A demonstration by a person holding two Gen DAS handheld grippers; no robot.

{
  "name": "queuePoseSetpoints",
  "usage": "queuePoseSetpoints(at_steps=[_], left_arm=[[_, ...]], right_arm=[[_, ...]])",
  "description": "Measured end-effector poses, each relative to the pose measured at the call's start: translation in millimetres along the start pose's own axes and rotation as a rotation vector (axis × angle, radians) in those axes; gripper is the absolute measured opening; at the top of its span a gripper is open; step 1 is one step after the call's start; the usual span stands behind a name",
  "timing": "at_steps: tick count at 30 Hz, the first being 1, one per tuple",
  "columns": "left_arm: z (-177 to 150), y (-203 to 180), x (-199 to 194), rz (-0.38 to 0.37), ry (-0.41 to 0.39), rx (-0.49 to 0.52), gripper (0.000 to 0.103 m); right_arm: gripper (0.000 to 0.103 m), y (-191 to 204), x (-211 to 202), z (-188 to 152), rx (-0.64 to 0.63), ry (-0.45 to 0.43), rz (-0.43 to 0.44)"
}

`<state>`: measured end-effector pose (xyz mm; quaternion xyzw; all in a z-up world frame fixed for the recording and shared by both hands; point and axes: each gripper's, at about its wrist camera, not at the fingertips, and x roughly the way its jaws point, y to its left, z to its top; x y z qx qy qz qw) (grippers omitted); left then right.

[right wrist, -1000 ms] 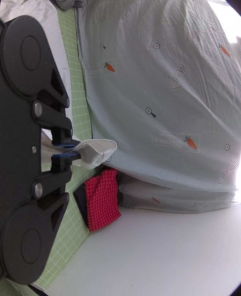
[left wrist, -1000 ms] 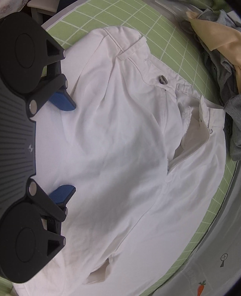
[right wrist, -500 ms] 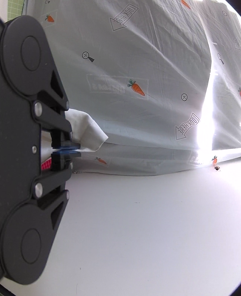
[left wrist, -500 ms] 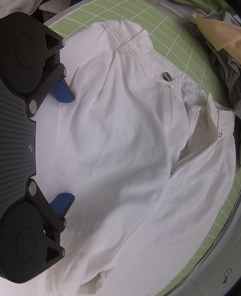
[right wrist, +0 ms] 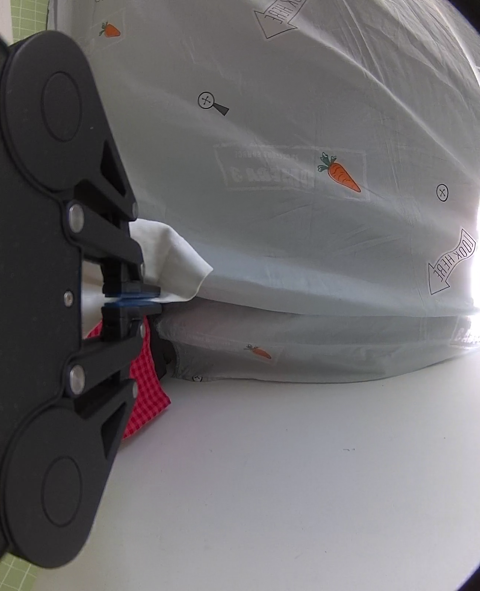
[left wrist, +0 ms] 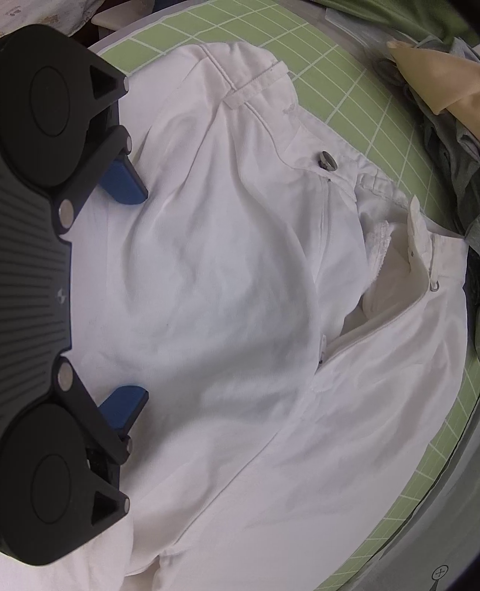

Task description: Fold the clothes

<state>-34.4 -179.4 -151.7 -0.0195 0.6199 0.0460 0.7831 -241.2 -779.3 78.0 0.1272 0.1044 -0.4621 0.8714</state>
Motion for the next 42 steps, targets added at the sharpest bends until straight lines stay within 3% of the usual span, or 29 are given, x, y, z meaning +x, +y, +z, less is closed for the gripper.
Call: queuePoseSetpoints(at_steps=[5, 7, 9, 12, 14, 16, 18, 19, 21, 24, 28, 32, 37, 42], left_arm=[[-2.4, -3.3, -4.2, -0.008, -0.014, -0.002, 0.103], [-4.9, -5.4, -5.8, -0.010, -0.023, 0.003, 0.103], [-9.7, -3.9, -7.7, -0.011, -0.034, 0.014, 0.103], [-16.4, -7.7, -11.0, -0.007, -0.055, 0.028, 0.103], [-15.5, -10.5, -13.1, -0.006, -0.063, 0.029, 0.103], [-17.1, -13.4, -13.8, -0.006, -0.068, 0.030, 0.103], [-17.2, -14.4, -15.4, -0.010, -0.065, 0.038, 0.103], [-17.1, -14.6, -16.3, -0.013, -0.062, 0.043, 0.103], [-28.6, -14.5, -24.5, -0.029, -0.075, 0.045, 0.103], [-33.9, 4.3, -35.7, -0.054, -0.113, 0.039, 0.103], [-36.8, 32.9, -44.2, -0.075, -0.155, 0.018, 0.103], [-38.8, 60.1, -55.9, -0.062, -0.183, -0.048, 0.103], [-29.8, 98.3, -51.4, -0.054, -0.185, -0.179, 0.103], [-20.4, 128.1, -33.1, -0.046, -0.154, -0.336, 0.103]], right_arm=[[0.002, 14.1, -14.3, 29.8, 0.071, -0.121, 0.114], [0.002, 6.5, -34.4, 31.7, 0.067, -0.168, 0.112], [0.002, -11.3, -53.2, 20.3, 0.041, -0.164, 0.052], [0.002, -57.6, -79.4, -25.5, 0.025, -0.051, -0.111], [0.005, -94.4, -87.5, -70.1, 0.038, 0.100, -0.252], [0.010, -128.0, -87.5, -111.3, 0.106, 0.265, -0.312], [0.025, -159.3, -90.0, -150.4, 0.183, 0.410, -0.359], [0.033, -170.0, -96.9, -165.4, 0.245, 0.441, -0.357], [0.060, -182.5, -113.1, -187.9, 0.335, 0.461, -0.346], [0.077, -181.8, -126.3, -205.4, 0.434, 0.466, -0.297], [0.082, -168.9, -118.2, -223.2, 0.555, 0.520, -0.180], [0.083, -147.9, -103.4, -228.2, 0.570, 0.557, -0.155], [0.089, -133.1, -81.7, -227.3, 0.595, 0.565, -0.170], [0.089, -125.9, -55.8, -227.9, 0.621, 0.598, -0.250]])
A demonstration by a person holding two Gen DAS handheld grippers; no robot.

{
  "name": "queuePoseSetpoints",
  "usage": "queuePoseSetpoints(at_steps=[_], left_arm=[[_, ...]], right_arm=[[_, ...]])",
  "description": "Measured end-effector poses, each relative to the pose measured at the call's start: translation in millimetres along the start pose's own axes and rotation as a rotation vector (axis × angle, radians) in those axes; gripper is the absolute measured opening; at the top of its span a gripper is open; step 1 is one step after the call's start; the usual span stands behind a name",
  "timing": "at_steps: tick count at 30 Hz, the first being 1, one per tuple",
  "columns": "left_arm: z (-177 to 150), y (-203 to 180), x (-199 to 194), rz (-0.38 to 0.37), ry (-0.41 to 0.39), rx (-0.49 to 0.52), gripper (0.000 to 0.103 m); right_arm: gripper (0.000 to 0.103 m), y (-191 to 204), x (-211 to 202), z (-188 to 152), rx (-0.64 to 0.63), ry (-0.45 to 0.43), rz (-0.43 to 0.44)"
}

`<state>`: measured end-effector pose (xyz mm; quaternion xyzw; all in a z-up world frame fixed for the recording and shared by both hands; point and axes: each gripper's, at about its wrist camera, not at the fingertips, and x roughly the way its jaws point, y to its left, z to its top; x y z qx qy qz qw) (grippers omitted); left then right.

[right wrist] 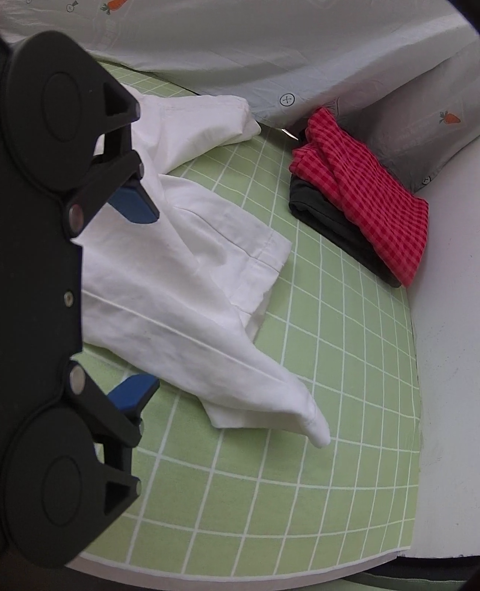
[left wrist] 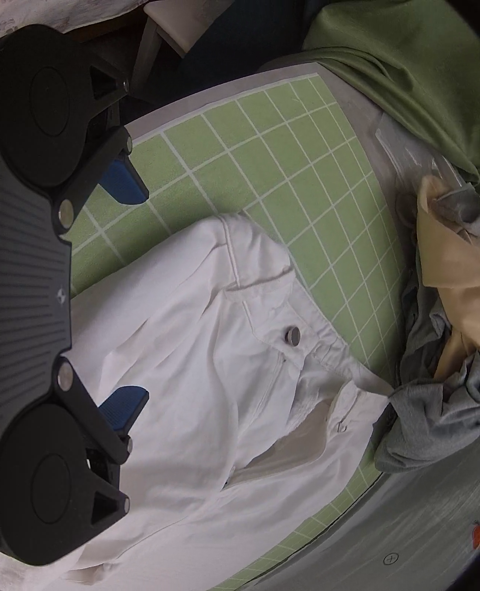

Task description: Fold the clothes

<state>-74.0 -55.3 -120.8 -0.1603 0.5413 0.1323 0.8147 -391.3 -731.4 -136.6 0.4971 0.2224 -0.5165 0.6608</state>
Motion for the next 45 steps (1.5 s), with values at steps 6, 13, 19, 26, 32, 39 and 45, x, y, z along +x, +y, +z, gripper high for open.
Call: queuePoseSetpoints(at_steps=[6, 13, 19, 26, 32, 39, 45], left_arm=[[16.9, 7.8, 19.9, -0.023, 0.011, -0.104, 0.072], [46.4, -19.3, 34.4, -0.042, 0.029, -0.072, 0.024], [82.1, -73.8, 59.1, -0.093, 0.005, -0.014, 0.021], [119.3, -156.3, 88.9, -0.153, -0.050, 0.044, 0.019], [121.4, -143.0, 64.1, -0.175, -0.074, 0.137, 0.015], [91.7, -41.4, 24.4, -0.256, -0.069, 0.018, 0.015], [66.3, -1.8, 17.7, -0.244, -0.043, -0.030, 0.016]], right_arm=[[0.034, 21.0, 13.3, 2.1, -0.095, 0.019, -0.090], [0.010, 55.1, 33.1, -5.3, -0.220, 0.031, -0.111], [0.003, 127.0, 77.1, -6.6, -0.328, 0.045, -0.095], [0.001, 201.0, 124.9, 4.7, -0.366, 0.025, -0.058], [0.000, 191.1, 72.0, 17.0, -0.395, -0.080, -0.011], [0.001, 103.9, 4.4, 10.4, -0.408, -0.084, -0.065], [0.070, 81.3, -1.1, -24.7, -0.398, 0.012, 0.021]])
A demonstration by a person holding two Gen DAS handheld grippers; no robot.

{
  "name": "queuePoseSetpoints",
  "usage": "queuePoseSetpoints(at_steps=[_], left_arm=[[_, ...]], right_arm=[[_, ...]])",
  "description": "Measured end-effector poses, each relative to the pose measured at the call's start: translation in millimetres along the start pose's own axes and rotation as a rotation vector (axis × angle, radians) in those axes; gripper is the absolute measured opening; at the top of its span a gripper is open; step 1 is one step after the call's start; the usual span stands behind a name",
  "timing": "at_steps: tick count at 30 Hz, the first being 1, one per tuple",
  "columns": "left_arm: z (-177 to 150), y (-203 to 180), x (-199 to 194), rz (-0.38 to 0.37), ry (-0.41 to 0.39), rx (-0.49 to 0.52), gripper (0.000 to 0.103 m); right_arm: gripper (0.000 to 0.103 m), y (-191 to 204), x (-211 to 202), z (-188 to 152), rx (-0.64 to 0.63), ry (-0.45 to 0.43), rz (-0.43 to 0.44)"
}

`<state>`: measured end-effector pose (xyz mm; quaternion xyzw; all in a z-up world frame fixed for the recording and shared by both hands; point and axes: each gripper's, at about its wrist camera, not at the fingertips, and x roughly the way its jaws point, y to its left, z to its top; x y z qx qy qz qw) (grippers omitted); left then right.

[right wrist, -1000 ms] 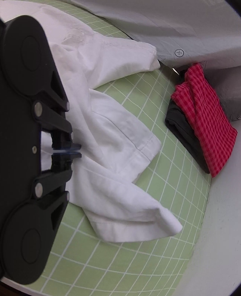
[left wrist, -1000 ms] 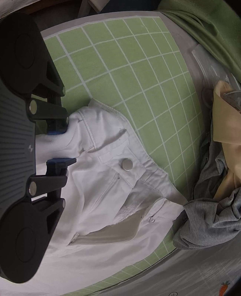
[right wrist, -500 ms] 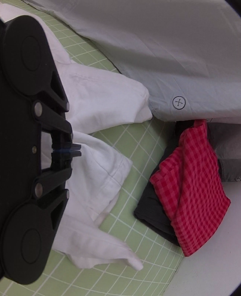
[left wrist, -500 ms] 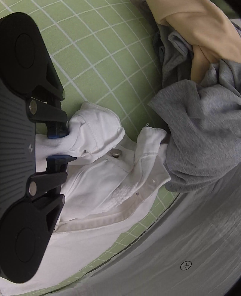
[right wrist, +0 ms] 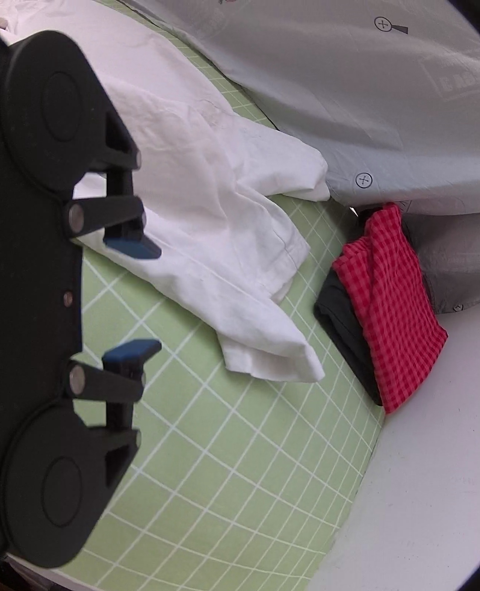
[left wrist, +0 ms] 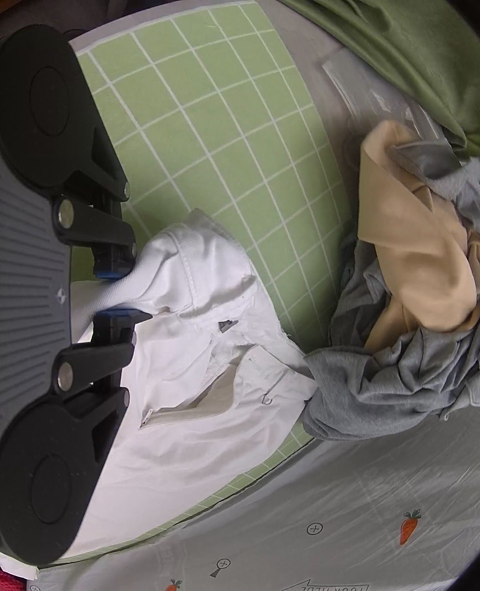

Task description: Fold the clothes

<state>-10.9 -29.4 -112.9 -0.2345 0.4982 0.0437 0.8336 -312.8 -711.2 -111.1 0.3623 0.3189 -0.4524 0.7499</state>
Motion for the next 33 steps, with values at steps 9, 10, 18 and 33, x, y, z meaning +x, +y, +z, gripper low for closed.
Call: queuePoseSetpoints(at_steps=[9, 10, 18, 33], left_arm=[[-4.5, 5.5, 9.0, 0.043, 0.052, -0.003, 0.017], [-3.3, 4.8, 11.4, 0.050, 0.058, -0.006, 0.017], [0.0, 3.0, 26.2, 0.099, 0.077, -0.069, 0.018], [14.6, -8.6, 4.1, 0.028, -0.012, 0.079, 0.015]], right_arm=[[0.103, 47.1, 21.3, 5.3, -0.086, -0.059, -0.113], [0.103, 49.9, 26.2, 8.3, -0.088, -0.056, -0.126], [0.102, 61.0, 80.4, 32.0, -0.041, 0.051, -0.284], [0.005, 4.2, -8.0, 13.8, 0.030, -0.112, -0.102]])
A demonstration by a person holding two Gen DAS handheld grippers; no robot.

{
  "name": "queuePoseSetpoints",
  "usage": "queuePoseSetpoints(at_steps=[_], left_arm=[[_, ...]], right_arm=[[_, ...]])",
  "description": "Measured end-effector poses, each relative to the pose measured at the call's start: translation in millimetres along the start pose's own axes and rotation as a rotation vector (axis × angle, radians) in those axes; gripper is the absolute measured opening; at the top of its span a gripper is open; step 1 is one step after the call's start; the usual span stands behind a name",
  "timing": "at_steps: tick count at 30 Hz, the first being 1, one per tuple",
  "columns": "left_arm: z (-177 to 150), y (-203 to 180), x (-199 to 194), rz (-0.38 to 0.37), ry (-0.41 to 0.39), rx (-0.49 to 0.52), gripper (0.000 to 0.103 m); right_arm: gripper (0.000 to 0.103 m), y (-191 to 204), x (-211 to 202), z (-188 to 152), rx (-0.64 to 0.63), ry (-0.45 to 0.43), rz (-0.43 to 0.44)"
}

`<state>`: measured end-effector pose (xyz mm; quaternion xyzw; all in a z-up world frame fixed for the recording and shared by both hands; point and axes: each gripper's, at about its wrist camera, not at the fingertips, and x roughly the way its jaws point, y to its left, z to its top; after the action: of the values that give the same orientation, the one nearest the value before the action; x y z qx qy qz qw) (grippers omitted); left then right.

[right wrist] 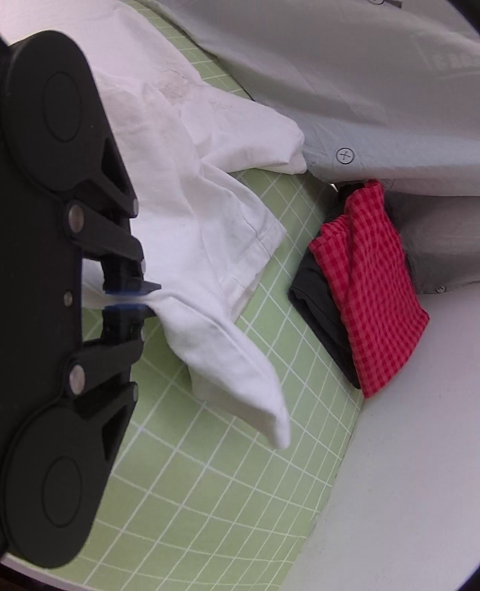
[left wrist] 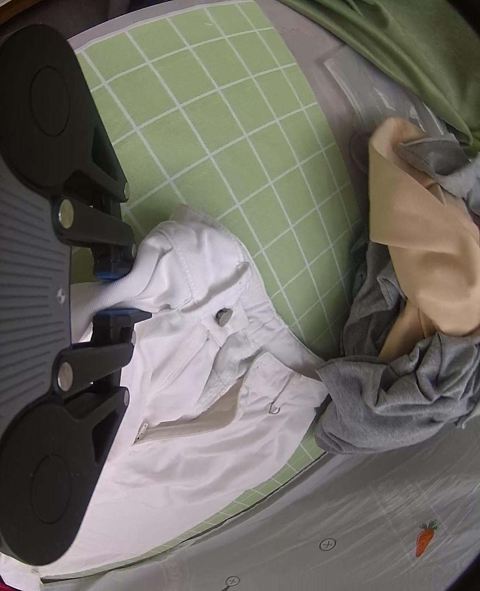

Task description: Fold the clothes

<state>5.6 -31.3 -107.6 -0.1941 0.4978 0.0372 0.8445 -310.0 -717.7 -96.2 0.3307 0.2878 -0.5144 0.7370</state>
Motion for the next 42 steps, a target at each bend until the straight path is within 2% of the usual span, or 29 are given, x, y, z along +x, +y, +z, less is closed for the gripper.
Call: queuePoseSetpoints(at_steps=[3, 5, 7, 12, 16, 17, 19, 20, 21, 22, 23, 24, 26, 28, 30, 33, 37, 42], left_arm=[[16.9, 7.3, -14.4, -0.045, -0.044, 0.036, 0.016], [25.6, 19.2, -18.2, -0.065, -0.054, 0.030, 0.016], [31.4, 30.8, -15.2, -0.060, -0.047, 0.037, 0.016], [32.8, 62.3, 2.3, -0.007, 0.027, 0.062, 0.016], [34.5, 80.2, 7.8, -0.003, 0.065, 0.092, 0.020], [34.1, 80.0, 7.9, 0.006, 0.070, 0.112, 0.024], [31.7, 74.9, 6.3, 0.040, 0.068, 0.168, 0.032], [29.9, 72.1, 3.9, 0.053, 0.063, 0.189, 0.038], [28.1, 69.7, 0.8, 0.060, 0.055, 0.204, 0.047], [26.3, 67.2, -2.3, 0.067, 0.047, 0.219, 0.052], [24.0, 64.3, -6.9, 0.066, 0.032, 0.223, 0.062], [21.1, 60.8, -12.6, 0.060, 0.014, 0.216, 0.069], [14.1, 52.2, -24.0, 0.060, -0.020, 0.200, 0.070], [3.4, 39.6, -38.1, 0.069, -0.062, 0.194, 0.072], [-10.7, 26.1, -52.9, 0.064, -0.104, 0.183, 0.077], [-38.3, 3.5, -67.6, 0.032, -0.139, 0.194, 0.083], [-83.6, -31.7, -77.0, 0.038, -0.135, 0.221, 0.083], [-130.8, -66.6, -83.6, 0.034, -0.096, 0.235, 0.084]], right_arm=[[0.005, -25.8, -38.6, -19.8, 0.034, -0.030, 0.048], [0.005, -37.6, -52.3, -40.0, 0.046, -0.004, 0.052], [0.006, -43.9, -56.0, -66.3, 0.029, 0.041, 0.020], [0.006, -54.4, -69.3, -125.5, 0.007, 0.119, -0.074], [0.006, -59.1, -86.0, -143.8, 0.023, 0.126, -0.098], [0.008, -58.9, -88.8, -144.7, 0.023, 0.126, -0.103], [0.015, -58.1, -92.9, -144.2, 0.029, 0.124, -0.113], [0.024, -56.9, -95.5, -142.9, 0.035, 0.121, -0.117], [0.035, -55.5, -99.3, -141.5, 0.040, 0.112, -0.119], [0.037, -54.3, -103.7, -140.6, 0.042, 0.097, -0.120], [0.040, -53.2, -108.4, -138.9, 0.037, 0.077, -0.121], [0.047, -51.6, -112.8, -136.0, 0.013, 0.048, -0.125], [0.060, -47.5, -119.3, -129.9, -0.064, -0.018, -0.145], [0.062, -49.2, -116.2, -116.5, -0.106, -0.055, -0.146], [0.069, -53.6, -108.5, -99.7, -0.131, -0.078, -0.138], [0.073, -63.8, -82.0, -71.0, -0.133, -0.070, -0.081], [0.074, -71.9, -36.2, -42.9, -0.154, -0.006, -0.014], [0.075, -72.5, 7.1, -25.4, -0.226, 0.029, 0.054]])
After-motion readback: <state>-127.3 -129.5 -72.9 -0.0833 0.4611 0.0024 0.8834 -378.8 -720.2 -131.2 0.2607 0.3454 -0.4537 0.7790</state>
